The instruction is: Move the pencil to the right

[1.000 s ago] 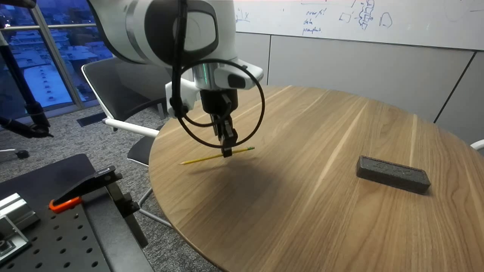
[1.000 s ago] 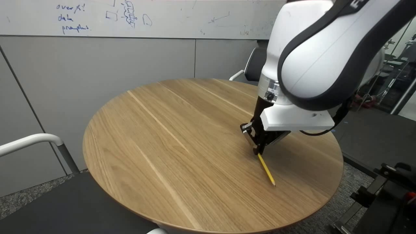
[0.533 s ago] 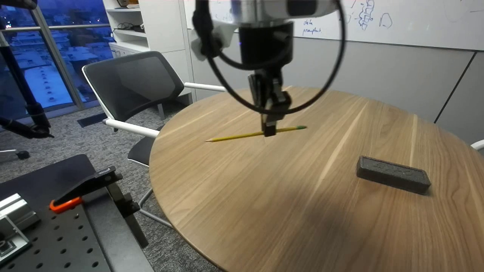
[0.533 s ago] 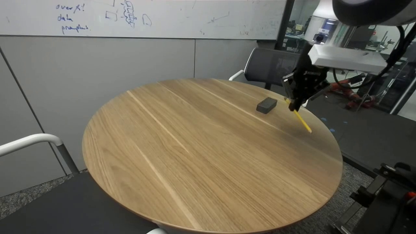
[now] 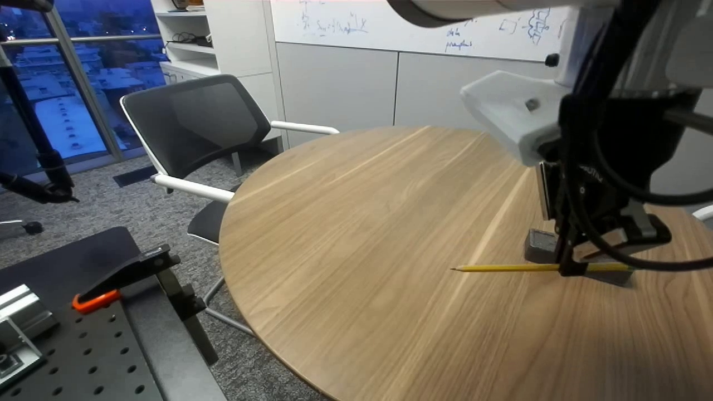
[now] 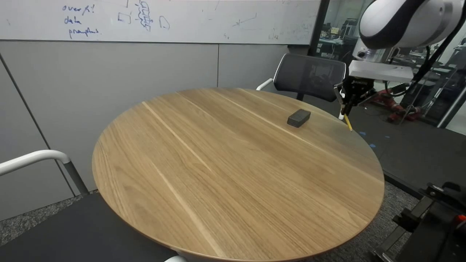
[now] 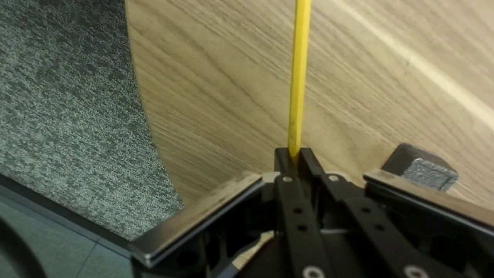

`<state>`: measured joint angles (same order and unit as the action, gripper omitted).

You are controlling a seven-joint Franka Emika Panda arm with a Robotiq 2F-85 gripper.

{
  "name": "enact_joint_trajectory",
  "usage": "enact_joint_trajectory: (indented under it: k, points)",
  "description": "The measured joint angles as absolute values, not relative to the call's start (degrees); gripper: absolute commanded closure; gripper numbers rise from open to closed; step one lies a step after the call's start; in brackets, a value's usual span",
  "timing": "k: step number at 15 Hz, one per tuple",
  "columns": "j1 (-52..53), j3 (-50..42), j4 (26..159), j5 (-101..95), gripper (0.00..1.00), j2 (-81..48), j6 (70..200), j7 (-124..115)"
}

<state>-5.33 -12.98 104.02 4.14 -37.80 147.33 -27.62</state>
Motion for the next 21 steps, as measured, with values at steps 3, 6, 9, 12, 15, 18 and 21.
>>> enact_joint_trajectory:
  k: [3, 6, 9, 12, 15, 18, 21]
  points:
    - [-5.01, -12.77, 95.11, 4.76, 0.98, -46.15, 144.32, -30.33]
    - [-4.78, -12.78, 87.35, 4.9, 0.98, -53.25, 140.42, -33.25]
    - [-5.25, -13.04, 80.98, 4.92, 0.98, -58.34, 135.75, -35.62]
    - [-6.03, -13.11, 76.25, 4.92, 0.75, -60.42, 130.76, -36.41]
    - [-6.45, -13.12, 73.28, 4.92, 0.51, -61.75, 127.61, -36.43]
    - [-6.63, -13.1, 71.83, 4.91, 0.3, -62.23, 125.64, -36.42]
    - [-6.55, -12.51, 71.51, 4.91, 0.08, -61.57, 125.53, -36.15]
